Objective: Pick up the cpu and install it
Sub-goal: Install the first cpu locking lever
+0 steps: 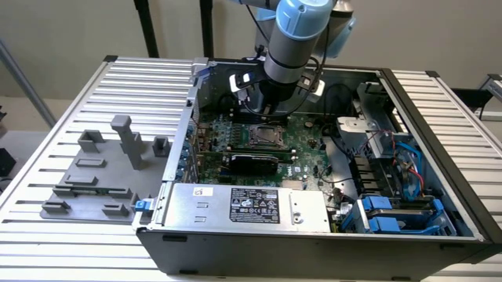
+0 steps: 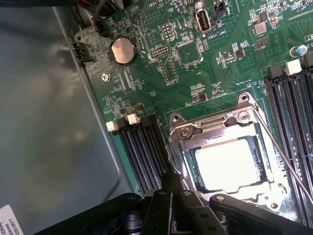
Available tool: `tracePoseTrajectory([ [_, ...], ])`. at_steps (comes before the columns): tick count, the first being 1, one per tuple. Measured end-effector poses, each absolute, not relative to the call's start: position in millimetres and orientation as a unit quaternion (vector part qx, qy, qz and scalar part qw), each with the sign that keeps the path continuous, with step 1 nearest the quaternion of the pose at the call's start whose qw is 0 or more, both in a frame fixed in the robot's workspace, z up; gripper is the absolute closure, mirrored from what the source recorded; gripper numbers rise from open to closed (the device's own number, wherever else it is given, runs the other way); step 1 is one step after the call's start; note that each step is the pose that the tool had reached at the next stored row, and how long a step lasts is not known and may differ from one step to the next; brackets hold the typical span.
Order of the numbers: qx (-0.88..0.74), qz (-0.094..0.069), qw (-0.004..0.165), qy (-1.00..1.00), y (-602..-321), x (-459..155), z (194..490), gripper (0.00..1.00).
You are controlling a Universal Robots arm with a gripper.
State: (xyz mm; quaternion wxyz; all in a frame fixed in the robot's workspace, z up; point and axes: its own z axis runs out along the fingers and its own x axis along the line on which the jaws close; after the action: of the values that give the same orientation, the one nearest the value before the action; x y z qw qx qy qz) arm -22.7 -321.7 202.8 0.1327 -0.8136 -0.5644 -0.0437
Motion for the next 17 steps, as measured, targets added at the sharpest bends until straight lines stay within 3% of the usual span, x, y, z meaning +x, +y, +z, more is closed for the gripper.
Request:
tracePoseTrajectory([
  [17,-0.816,-0.034,0.119,-0.565,-321.8,-19.0,202.9,0.89],
])
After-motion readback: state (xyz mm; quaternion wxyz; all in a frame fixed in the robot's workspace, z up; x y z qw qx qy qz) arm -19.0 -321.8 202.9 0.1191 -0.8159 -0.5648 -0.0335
